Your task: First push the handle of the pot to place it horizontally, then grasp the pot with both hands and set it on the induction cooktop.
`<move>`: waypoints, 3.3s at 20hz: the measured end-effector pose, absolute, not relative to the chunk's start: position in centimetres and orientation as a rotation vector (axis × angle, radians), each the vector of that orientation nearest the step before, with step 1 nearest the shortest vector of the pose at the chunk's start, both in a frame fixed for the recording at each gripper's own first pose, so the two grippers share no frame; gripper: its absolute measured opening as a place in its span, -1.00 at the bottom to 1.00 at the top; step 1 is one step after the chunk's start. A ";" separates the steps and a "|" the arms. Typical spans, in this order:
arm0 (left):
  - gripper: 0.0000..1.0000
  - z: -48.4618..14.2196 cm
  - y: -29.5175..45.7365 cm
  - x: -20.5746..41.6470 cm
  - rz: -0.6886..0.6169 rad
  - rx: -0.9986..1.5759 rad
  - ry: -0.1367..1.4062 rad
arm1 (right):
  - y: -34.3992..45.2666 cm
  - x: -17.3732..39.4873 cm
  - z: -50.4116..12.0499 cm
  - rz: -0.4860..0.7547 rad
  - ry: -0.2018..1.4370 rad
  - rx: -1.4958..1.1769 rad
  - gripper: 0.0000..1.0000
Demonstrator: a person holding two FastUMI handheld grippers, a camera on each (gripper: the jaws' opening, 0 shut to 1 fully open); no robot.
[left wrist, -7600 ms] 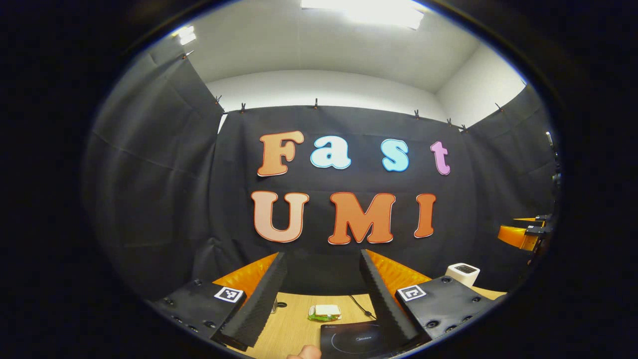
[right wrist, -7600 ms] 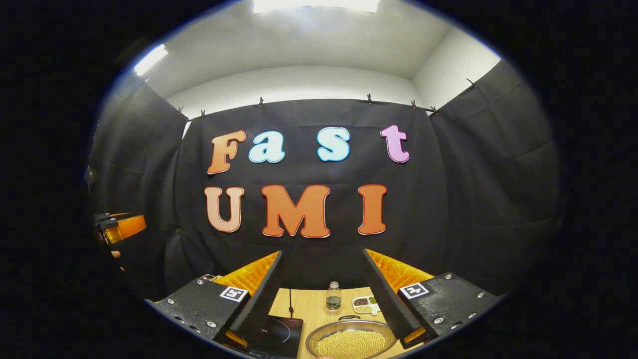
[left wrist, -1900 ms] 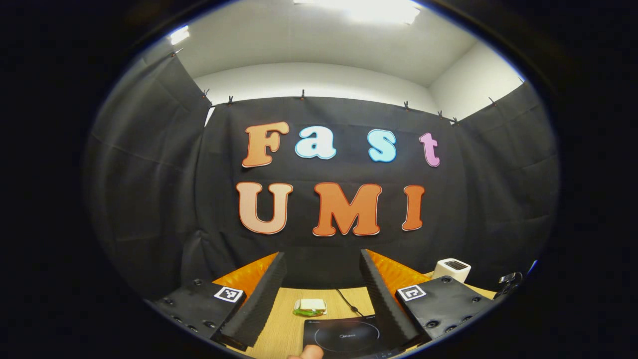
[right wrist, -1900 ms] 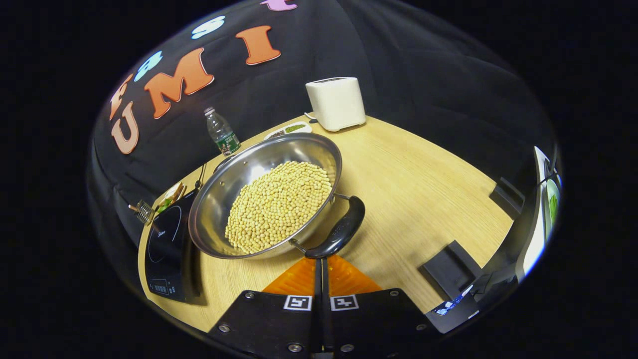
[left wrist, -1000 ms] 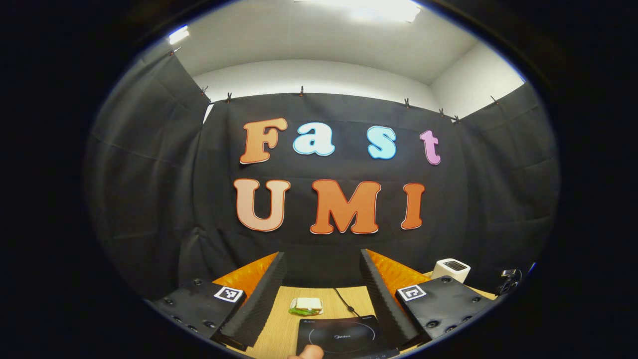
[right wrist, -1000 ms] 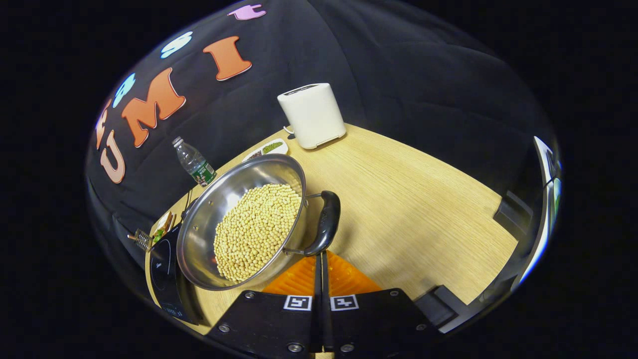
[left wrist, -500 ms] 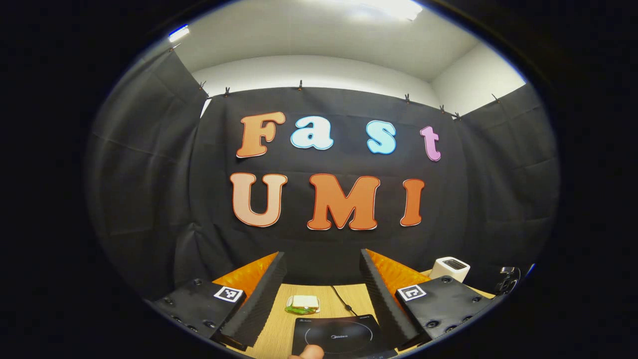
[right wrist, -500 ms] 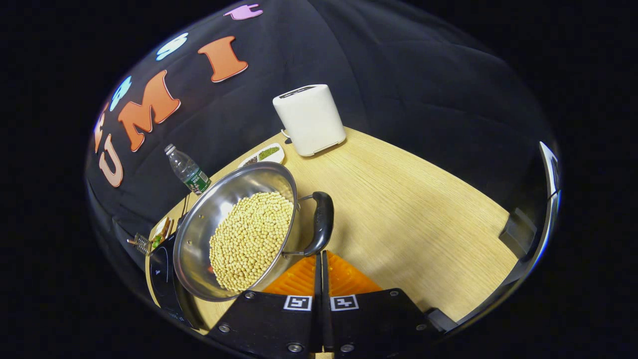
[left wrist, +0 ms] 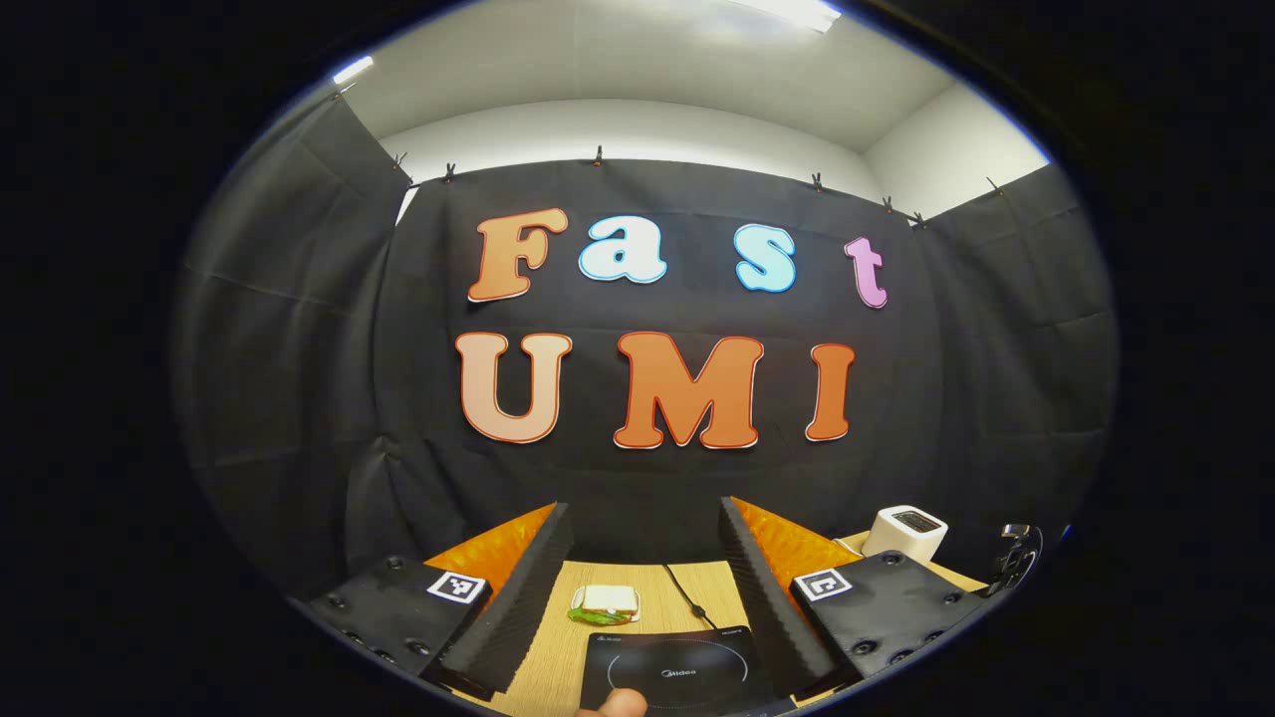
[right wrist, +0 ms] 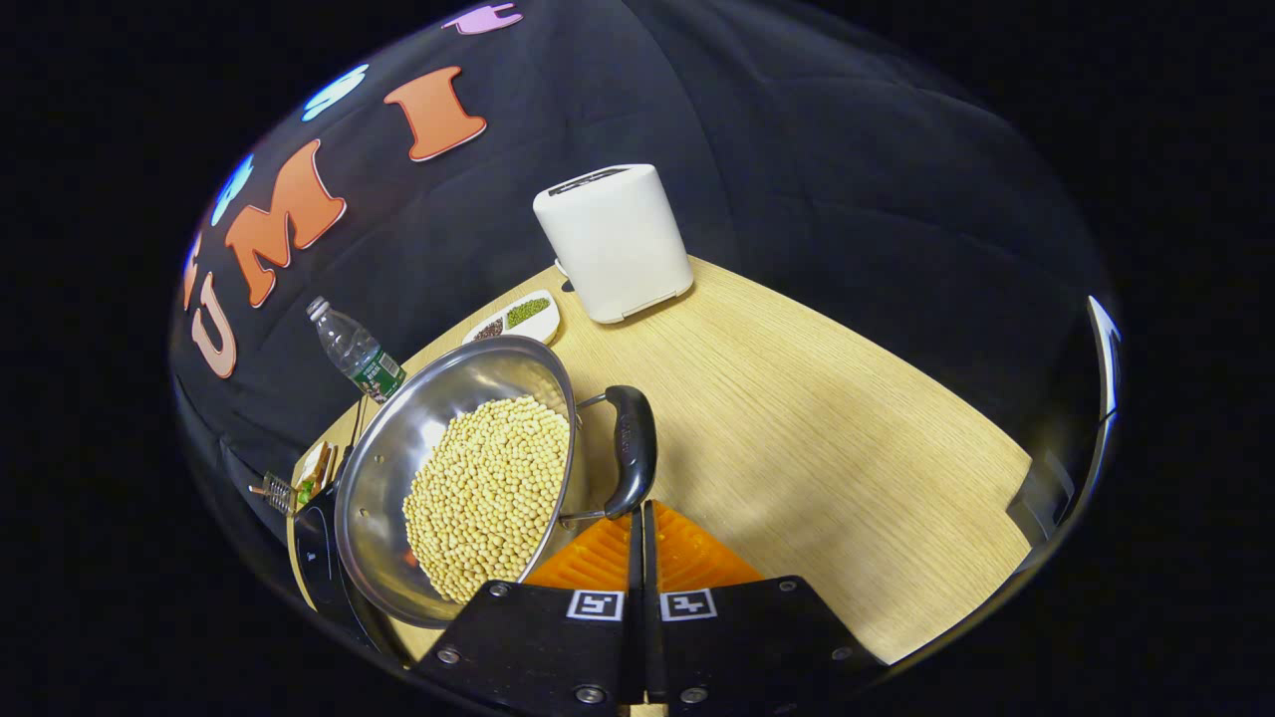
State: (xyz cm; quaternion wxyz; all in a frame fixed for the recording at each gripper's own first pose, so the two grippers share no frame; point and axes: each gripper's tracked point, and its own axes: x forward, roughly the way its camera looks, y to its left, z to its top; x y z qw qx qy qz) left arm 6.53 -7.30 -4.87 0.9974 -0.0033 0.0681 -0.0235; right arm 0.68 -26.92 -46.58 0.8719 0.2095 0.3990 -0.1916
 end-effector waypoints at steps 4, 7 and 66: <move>0.97 -5.2 -7.4 7.3 -0.041 -0.003 0.140 | -27.3 1.8 -46.8 -0.406 0.838 0.443 -1.00; 0.97 -5.9 -7.5 7.7 -0.040 -0.003 0.149 | -27.7 2.8 -46.8 -0.406 0.842 0.439 -1.00; 0.96 -52.0 -37.9 11.7 -0.334 -0.004 0.951 | -28.9 11.9 -46.4 -0.259 0.804 0.215 0.91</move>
